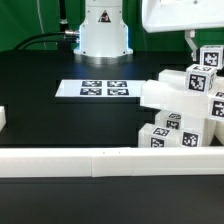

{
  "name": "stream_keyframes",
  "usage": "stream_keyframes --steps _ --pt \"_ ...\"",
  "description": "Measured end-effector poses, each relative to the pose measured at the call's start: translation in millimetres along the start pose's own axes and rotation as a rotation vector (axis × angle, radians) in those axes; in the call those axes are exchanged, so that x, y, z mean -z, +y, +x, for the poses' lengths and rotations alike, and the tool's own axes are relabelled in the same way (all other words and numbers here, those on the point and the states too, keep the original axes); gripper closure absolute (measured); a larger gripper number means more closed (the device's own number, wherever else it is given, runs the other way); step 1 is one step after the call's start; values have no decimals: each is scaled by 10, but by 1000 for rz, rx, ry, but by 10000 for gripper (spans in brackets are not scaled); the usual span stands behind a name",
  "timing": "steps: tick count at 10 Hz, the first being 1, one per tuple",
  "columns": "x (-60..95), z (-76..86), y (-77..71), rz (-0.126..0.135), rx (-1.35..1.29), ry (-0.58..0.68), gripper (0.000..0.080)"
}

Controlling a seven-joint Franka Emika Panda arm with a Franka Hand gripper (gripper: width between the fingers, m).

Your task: Assemble chair

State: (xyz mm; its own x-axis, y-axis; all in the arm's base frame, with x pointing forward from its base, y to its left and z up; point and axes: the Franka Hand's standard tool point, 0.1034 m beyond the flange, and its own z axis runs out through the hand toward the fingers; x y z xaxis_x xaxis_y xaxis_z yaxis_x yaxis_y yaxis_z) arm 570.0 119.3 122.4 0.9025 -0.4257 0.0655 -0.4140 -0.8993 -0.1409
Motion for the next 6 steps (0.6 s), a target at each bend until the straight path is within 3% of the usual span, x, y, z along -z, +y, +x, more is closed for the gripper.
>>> stream_keyframes --steps 6 --pt "-70 32 79 -9 -4 1 515"
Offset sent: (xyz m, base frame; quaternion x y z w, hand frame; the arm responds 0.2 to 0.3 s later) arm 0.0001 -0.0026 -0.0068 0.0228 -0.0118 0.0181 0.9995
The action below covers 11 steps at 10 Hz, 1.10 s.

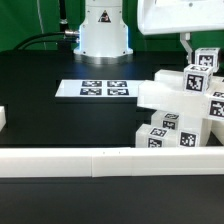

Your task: Assemble chair

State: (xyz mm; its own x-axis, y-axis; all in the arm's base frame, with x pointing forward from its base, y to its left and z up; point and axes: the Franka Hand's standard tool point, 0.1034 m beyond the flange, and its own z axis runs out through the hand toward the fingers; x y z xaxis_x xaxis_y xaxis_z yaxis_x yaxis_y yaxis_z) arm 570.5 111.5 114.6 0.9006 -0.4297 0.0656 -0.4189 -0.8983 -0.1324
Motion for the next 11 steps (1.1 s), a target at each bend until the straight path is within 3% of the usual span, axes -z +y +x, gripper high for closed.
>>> stream_keyframes --steps 6,7,8,11 --pt "-5 15 -8 2 1 11 515" --pt "-5 16 -7 2 1 11 325" --pt "8 22 -5 1 17 11 193" --pt "138 62 -54 14 42 25 152"
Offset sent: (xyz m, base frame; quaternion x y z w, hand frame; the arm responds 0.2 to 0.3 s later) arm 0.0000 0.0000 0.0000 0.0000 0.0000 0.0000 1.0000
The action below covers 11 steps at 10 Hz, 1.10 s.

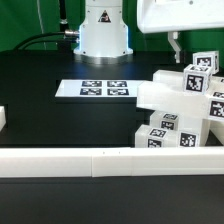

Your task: Assemble chair

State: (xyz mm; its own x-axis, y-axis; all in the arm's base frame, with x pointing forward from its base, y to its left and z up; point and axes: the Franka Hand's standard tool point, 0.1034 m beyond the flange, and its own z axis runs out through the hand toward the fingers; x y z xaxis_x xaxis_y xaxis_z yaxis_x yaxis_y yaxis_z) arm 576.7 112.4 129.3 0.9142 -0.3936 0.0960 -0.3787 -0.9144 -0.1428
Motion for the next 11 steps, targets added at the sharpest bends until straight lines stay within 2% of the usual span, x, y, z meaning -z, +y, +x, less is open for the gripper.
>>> stream_keyframes --steps 1,4,5,6,7,11 --pt "37 17 -18 4 5 6 152" --pt "6 2 16 -4 1 -9 151" --pt "-9 0 73 -9 22 -36 151" --pt "18 57 122 -9 6 -76 151" --pt "42 138 123 -4 1 -55 151" --pt "-11 103 123 -11 -26 -62 151"
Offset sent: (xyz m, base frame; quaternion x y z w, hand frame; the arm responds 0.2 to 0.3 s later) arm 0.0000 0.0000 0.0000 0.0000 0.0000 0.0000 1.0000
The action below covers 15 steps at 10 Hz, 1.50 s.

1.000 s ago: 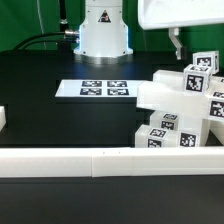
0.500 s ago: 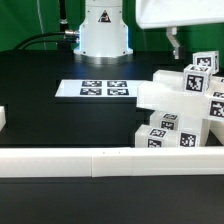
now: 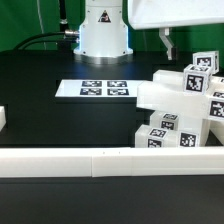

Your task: Assemble chair

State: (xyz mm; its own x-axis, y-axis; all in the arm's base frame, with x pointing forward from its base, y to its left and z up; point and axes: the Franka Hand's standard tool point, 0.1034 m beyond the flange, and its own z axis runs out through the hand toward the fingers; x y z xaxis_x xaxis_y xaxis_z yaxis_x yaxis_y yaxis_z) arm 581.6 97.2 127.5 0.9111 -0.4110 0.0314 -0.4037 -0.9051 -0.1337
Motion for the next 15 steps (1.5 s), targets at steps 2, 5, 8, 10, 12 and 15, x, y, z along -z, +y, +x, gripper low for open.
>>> stream_keyframes --steps 2,5,8,10,12,15 --pt "-47 17 -4 -3 -11 8 151" --pt "-60 17 -11 -5 -13 10 412" --pt "-60 17 -11 -4 -22 10 514" --pt "-58 37 27 3 -77 17 514" --pt "-60 35 33 15 -259 17 514" --pt "-64 36 48 25 -533 6 514"
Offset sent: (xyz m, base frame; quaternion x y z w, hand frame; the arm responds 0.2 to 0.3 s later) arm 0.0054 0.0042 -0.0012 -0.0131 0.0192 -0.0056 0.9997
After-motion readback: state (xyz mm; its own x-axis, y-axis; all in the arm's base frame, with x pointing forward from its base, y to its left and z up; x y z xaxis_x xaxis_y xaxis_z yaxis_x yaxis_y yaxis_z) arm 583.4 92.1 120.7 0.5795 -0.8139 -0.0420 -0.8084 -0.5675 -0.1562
